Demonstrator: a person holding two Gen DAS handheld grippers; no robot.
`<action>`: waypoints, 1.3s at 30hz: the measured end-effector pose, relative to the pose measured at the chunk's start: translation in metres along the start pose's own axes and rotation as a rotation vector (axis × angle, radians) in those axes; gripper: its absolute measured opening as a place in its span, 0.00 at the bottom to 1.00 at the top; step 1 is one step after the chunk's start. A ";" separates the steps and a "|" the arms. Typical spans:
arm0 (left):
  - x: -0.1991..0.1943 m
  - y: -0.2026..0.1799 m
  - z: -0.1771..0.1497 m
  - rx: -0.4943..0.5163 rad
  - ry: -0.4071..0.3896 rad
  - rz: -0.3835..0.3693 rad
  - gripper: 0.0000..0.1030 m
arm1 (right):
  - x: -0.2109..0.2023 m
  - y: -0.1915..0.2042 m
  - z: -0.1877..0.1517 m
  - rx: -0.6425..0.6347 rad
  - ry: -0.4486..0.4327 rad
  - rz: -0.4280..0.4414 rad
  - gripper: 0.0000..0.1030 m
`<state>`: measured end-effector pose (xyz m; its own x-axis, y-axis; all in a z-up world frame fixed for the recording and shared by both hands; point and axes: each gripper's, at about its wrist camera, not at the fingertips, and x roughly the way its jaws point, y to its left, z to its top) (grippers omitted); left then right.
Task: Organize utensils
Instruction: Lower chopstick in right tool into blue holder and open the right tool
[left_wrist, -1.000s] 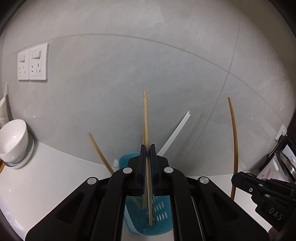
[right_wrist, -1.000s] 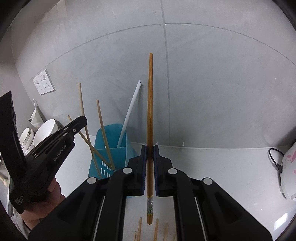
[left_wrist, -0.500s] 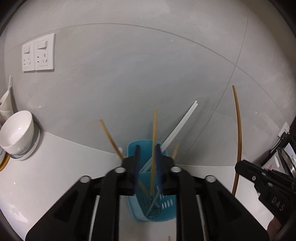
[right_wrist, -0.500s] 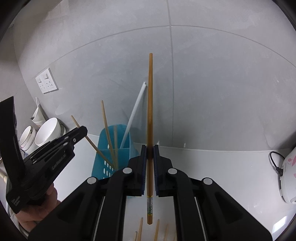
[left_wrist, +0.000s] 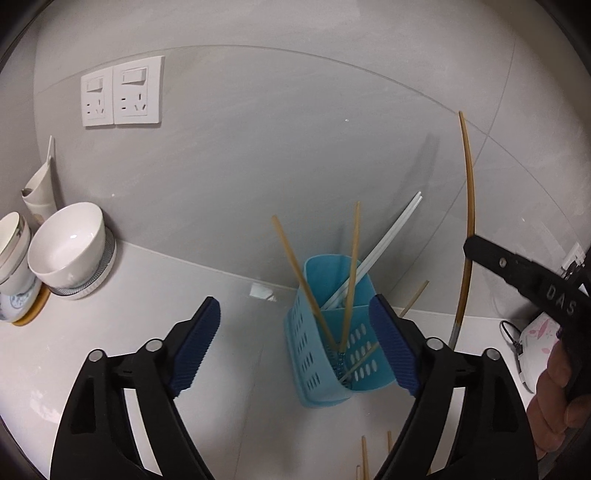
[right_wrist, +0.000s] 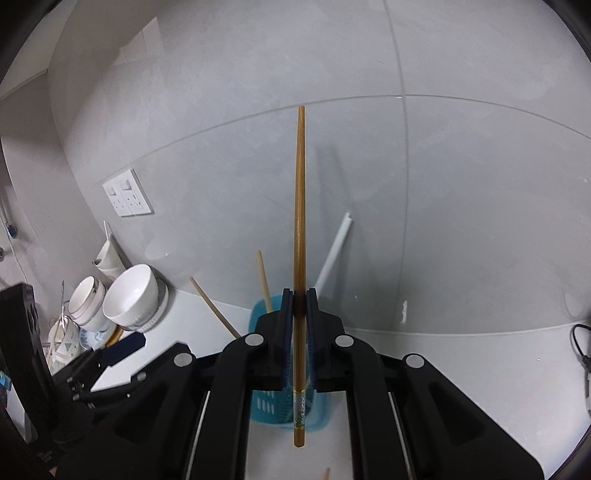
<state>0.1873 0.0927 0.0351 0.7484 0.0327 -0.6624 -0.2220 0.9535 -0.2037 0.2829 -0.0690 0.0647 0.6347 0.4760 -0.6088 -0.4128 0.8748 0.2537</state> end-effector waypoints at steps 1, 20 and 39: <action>-0.001 0.002 0.000 -0.001 0.002 0.003 0.83 | 0.002 0.002 0.001 0.005 -0.007 0.013 0.06; 0.014 0.026 0.000 -0.009 0.021 0.063 0.94 | 0.036 0.025 -0.029 -0.039 -0.108 0.029 0.06; 0.018 0.032 0.002 -0.002 0.001 0.112 0.94 | 0.041 0.033 -0.053 -0.100 -0.059 -0.021 0.09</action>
<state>0.1946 0.1248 0.0182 0.7182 0.1388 -0.6819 -0.3055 0.9433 -0.1297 0.2602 -0.0254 0.0086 0.6802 0.4643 -0.5672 -0.4599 0.8729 0.1630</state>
